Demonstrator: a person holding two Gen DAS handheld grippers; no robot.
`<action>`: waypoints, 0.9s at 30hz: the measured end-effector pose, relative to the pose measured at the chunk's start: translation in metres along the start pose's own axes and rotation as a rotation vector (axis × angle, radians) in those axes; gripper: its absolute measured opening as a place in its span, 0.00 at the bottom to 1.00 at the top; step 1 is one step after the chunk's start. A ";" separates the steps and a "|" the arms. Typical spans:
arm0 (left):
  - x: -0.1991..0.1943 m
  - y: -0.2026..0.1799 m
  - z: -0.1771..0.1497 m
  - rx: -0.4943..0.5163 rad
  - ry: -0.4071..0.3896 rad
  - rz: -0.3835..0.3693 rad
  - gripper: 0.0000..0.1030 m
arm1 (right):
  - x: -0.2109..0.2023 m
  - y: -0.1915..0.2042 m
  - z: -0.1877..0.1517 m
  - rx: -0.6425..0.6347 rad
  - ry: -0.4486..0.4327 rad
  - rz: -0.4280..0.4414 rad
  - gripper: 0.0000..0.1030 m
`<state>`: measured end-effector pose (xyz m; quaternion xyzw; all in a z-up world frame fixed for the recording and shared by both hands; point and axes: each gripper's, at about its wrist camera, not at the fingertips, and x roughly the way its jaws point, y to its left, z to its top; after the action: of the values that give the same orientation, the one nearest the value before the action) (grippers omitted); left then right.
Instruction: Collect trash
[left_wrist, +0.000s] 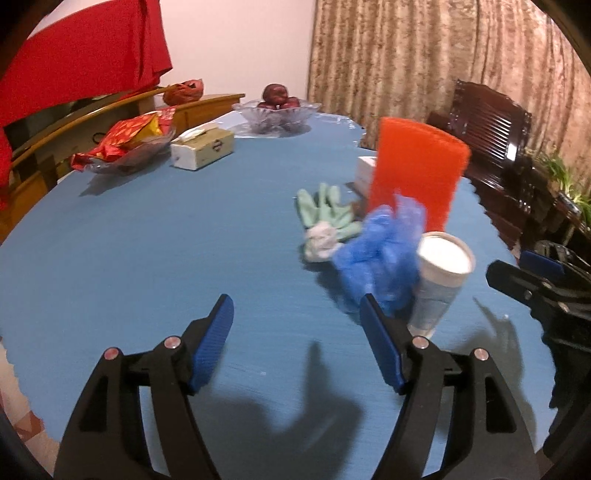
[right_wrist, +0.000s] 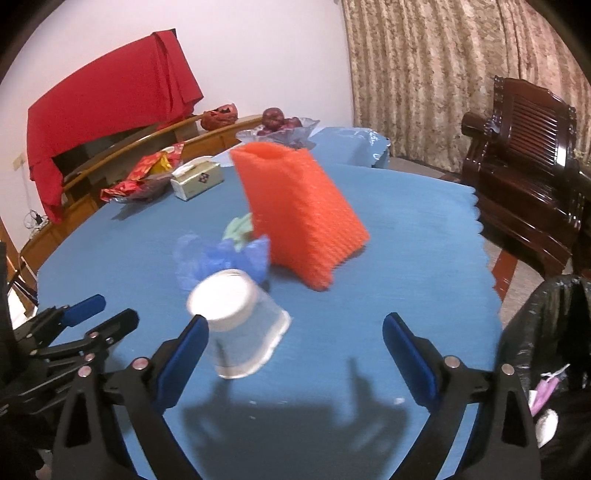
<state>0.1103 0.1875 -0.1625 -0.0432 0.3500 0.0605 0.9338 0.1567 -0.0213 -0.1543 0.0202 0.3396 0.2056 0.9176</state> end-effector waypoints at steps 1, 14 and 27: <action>0.000 0.003 0.000 -0.002 0.001 0.004 0.67 | 0.001 0.004 -0.001 0.000 0.001 0.004 0.89; 0.010 0.030 0.001 -0.039 0.013 0.016 0.67 | 0.039 0.024 -0.009 -0.056 0.078 -0.021 0.85; 0.013 0.028 -0.001 -0.051 0.013 0.005 0.67 | 0.055 0.034 0.002 -0.105 0.098 0.005 0.48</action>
<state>0.1151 0.2157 -0.1725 -0.0664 0.3545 0.0714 0.9299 0.1829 0.0313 -0.1808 -0.0372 0.3726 0.2263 0.8992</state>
